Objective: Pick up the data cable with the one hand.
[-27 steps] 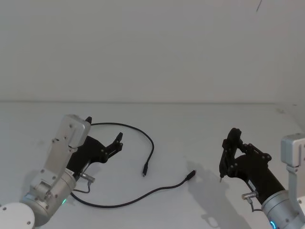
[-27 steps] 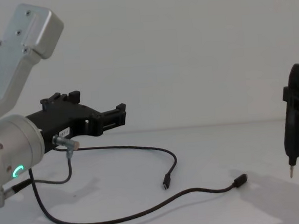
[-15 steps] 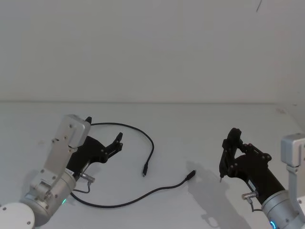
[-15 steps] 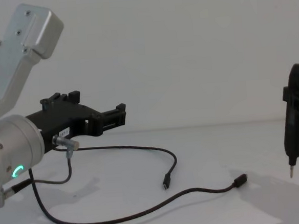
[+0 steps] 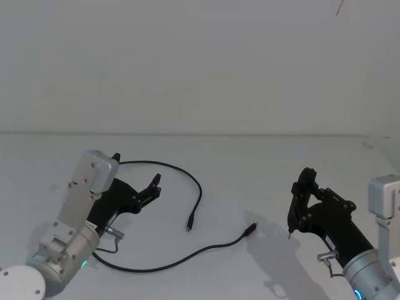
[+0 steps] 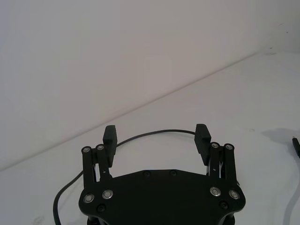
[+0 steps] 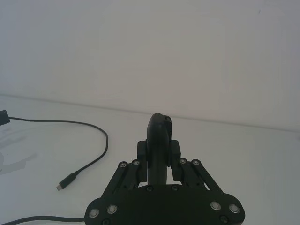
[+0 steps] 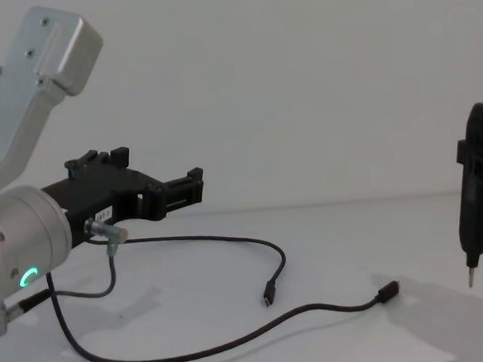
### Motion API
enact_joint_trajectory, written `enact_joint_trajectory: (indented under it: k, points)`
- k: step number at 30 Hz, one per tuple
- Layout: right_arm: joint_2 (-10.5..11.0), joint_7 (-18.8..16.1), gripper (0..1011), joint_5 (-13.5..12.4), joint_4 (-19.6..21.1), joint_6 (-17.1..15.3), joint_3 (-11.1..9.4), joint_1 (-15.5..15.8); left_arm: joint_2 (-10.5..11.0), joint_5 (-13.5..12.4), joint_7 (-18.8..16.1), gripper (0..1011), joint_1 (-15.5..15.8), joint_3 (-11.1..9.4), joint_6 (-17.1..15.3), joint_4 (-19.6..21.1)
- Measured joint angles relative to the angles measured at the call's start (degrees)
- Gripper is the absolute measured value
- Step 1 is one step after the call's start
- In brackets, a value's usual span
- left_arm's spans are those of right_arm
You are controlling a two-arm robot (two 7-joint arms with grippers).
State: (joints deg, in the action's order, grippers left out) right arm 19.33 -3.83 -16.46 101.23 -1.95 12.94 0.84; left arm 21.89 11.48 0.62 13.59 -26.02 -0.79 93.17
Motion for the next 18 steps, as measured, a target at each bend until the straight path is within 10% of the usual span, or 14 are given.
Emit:
enact_joint_trajectory:
  k: [18]
  points:
    - [0.00, 0.00, 279, 0.00, 0.00, 0.00, 0.00, 0.00, 2.11, 2.26, 5.90, 1001, -0.04, -0.20, -1.72, 1.51]
